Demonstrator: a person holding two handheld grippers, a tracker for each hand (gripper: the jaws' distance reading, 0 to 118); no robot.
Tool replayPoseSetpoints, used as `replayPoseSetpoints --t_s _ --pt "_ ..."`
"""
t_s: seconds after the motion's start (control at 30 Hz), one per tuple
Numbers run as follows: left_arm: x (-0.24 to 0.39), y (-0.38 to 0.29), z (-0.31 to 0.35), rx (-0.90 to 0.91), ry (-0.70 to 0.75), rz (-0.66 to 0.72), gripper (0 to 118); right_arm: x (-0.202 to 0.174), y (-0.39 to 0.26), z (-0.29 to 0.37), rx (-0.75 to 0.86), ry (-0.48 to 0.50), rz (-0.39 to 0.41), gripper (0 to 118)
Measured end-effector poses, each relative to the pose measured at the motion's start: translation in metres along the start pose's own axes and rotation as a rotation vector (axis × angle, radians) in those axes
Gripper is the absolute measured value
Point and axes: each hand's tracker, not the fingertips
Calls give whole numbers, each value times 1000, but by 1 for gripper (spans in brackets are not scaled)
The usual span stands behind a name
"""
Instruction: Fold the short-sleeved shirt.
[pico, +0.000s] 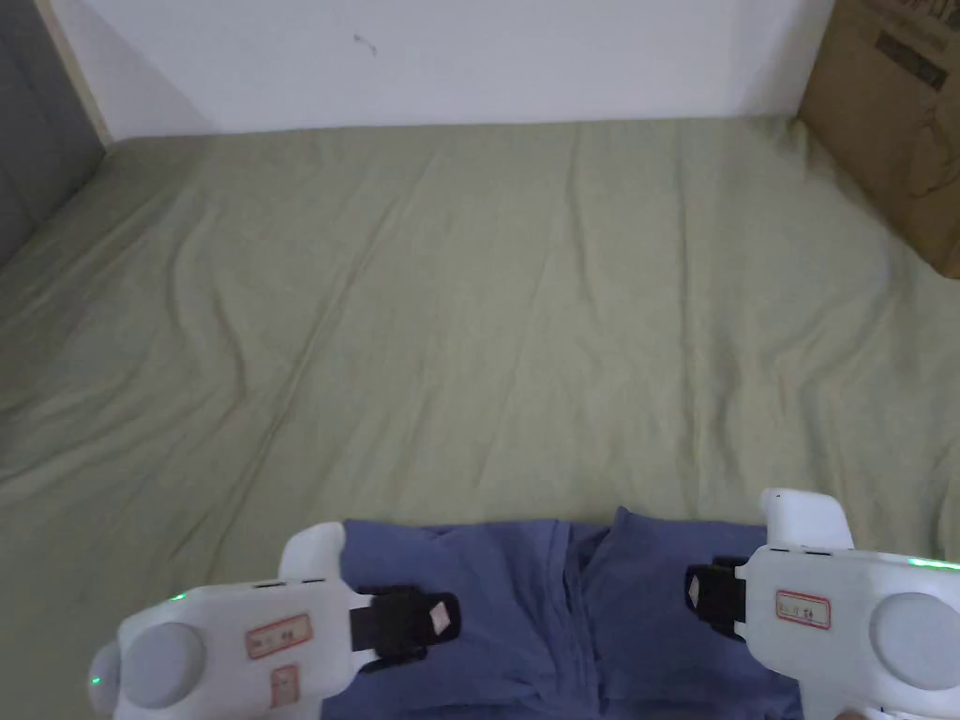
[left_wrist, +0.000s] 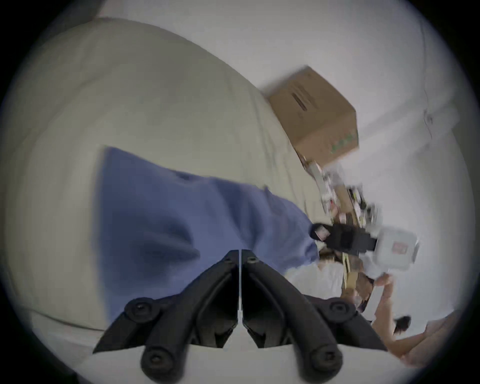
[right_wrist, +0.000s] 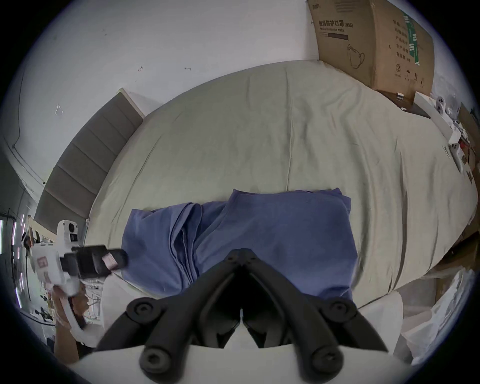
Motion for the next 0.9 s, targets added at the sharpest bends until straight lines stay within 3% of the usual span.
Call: replayPoseSetpoints --t_s 0.17,0.23,0.3,0.33,0.4,0.57,0.63,0.67,0.7,0.77,0.83,0.9 --pt "-52 10 39 69 101 80 3 -9 2 -11 -17 -2 7 0" --pt "-64 11 38 56 103 96 31 -13 4 -16 -24 9 6 0" --pt "-75 11 29 24 39 143 68 -18 5 -20 -35 25 1 0" --pt "-80 11 24 12 0 164 74 -23 4 -21 -46 42 -6 0" --pt "-87 9 11 8 -55 218 75 -26 3 -24 -69 90 -46 0" --pt "-98 9 -17 -20 -183 317 77 -28 6 -29 -74 57 -18 0" --pt "-102 10 -24 -26 -220 340 73 -29 6 -28 -76 53 -13 0" --pt "-105 12 -27 -49 -224 336 52 -29 7 -28 -78 53 -13 0" --pt "-103 11 -26 -48 -211 333 9 -29 7 -29 -81 53 -14 0" --pt "-105 12 -26 -77 -96 276 8 -30 8 -30 -85 47 -14 0" --pt "-113 16 -21 -85 -193 317 8 -31 9 -31 -90 43 -9 0" --pt "-113 23 -11 -72 -167 312 8 -31 9 -33 -92 42 -6 0"
